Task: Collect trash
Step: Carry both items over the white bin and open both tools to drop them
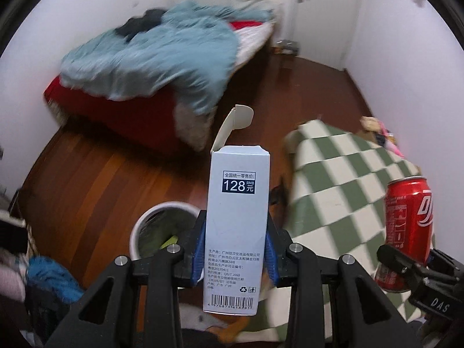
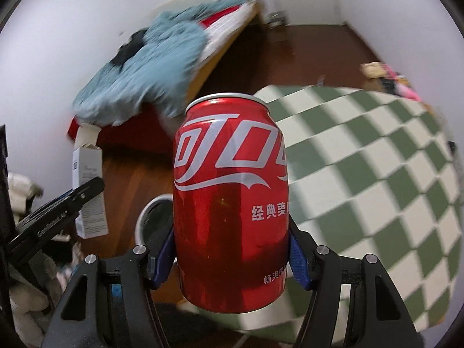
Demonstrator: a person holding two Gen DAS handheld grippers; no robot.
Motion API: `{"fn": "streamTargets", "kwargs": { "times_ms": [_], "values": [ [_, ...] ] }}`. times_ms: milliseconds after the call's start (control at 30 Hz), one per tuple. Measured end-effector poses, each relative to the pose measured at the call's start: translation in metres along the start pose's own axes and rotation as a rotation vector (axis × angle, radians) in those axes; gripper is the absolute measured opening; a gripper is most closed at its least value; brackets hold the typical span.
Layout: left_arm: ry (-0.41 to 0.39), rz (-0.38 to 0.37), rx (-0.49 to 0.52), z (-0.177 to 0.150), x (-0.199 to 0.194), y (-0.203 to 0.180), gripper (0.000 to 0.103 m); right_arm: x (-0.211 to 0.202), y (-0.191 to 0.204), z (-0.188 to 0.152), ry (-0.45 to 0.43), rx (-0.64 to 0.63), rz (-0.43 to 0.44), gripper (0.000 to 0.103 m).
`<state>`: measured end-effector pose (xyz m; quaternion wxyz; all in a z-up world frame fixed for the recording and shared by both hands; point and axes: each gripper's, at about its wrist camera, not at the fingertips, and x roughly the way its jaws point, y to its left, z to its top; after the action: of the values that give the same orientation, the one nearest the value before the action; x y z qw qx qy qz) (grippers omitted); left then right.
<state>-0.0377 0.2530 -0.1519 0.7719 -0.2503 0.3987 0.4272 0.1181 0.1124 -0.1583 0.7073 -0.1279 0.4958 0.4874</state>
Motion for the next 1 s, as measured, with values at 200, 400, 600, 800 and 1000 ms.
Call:
{"fn": "streamTargets", "kwargs": {
  "times_ms": [200,400,600,800,1000],
  "values": [
    [0.149,0.016,-0.144,-0.022,0.062,0.089,0.031,0.098,0.070,-0.017,0.154,-0.070,0.066,0.067],
    [0.328,0.001,-0.246,-0.050,0.150,0.147,0.031,0.221,0.114,-0.041,0.339,-0.114,0.062,0.067],
    [0.430,0.005,-0.291,-0.065,0.209,0.180,0.057,0.309,0.134,-0.053,0.454,-0.144,0.031,0.067],
    [0.425,0.062,-0.371,-0.073,0.211,0.210,0.097,0.369,0.153,-0.053,0.533,-0.181,0.014,0.070],
    [0.401,0.142,-0.373,-0.082,0.200,0.221,0.097,0.378,0.152,-0.042,0.513,-0.214,-0.036,0.103]
  ]
}}
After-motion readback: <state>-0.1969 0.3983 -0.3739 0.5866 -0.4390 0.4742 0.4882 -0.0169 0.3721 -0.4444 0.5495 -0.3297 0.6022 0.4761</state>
